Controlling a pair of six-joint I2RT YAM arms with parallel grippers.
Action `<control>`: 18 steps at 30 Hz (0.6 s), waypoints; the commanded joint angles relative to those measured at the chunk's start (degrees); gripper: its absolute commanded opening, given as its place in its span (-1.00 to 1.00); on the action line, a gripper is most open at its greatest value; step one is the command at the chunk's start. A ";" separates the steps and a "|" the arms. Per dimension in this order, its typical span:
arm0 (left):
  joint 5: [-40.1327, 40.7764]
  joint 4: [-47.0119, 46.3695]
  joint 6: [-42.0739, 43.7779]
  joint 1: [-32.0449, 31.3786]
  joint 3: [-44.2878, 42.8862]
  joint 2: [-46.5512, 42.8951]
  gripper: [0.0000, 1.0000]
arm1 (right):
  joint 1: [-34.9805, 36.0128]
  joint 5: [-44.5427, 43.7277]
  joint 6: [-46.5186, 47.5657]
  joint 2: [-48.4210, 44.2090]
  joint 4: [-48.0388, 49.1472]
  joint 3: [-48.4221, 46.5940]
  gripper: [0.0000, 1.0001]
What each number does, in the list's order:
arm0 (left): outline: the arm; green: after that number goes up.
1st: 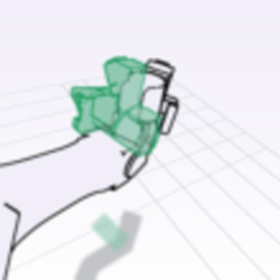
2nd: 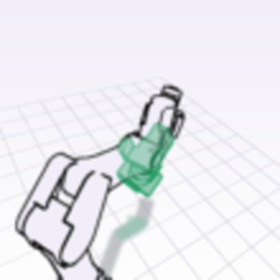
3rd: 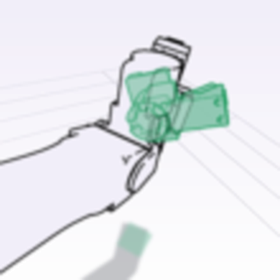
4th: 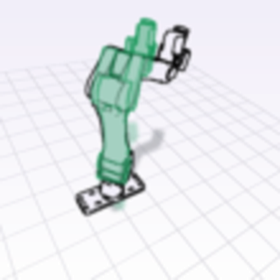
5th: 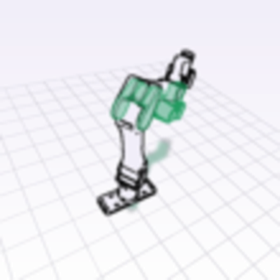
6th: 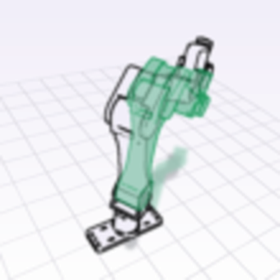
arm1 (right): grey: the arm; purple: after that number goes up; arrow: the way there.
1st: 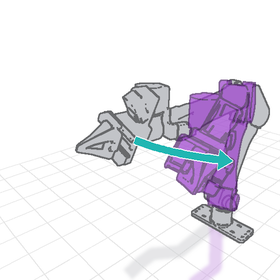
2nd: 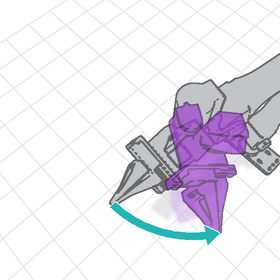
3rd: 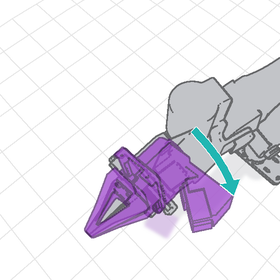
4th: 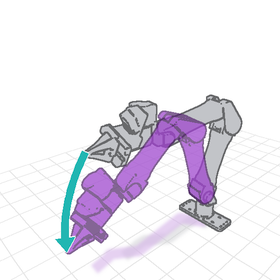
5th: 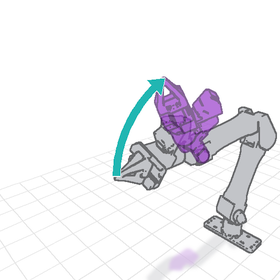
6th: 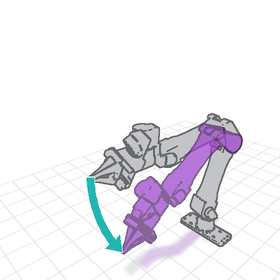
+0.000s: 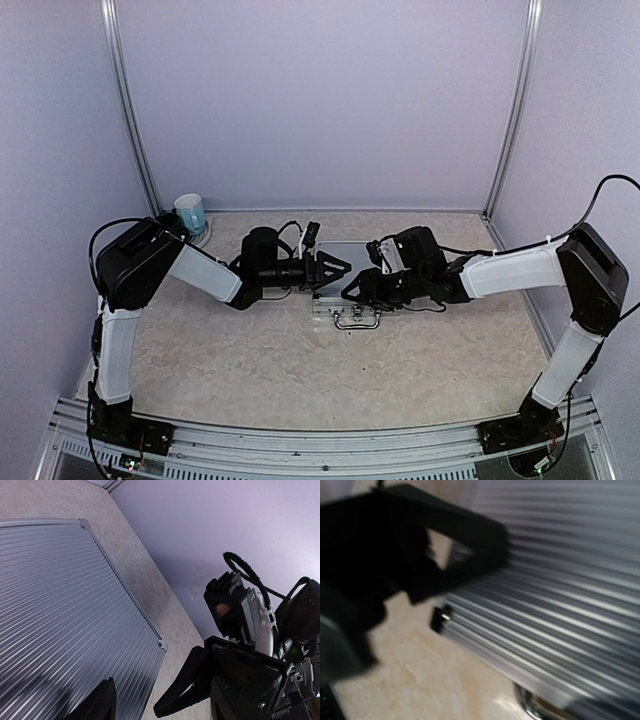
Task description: Pack up texas hold em set
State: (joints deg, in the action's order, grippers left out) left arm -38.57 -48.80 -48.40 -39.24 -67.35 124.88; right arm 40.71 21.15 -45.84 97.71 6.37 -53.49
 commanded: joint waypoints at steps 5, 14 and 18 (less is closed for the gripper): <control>0.25 3.85 0.25 0.83 3.12 0.60 0.28 | 0.07 2.00 1.42 0.52 2.02 -0.88 -0.03; 0.09 3.45 0.00 1.09 3.26 0.19 0.28 | 0.85 -8.29 16.84 -1.90 -14.92 -4.96 -1.00; 0.17 3.57 0.00 1.12 3.02 0.27 0.28 | 1.10 -9.83 20.65 -1.21 -17.19 -4.98 -1.00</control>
State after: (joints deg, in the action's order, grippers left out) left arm -38.59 -49.71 -48.60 -38.28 -65.71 124.44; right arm 41.15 15.14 -31.97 97.49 -4.75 -57.56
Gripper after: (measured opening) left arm 0.640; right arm 0.004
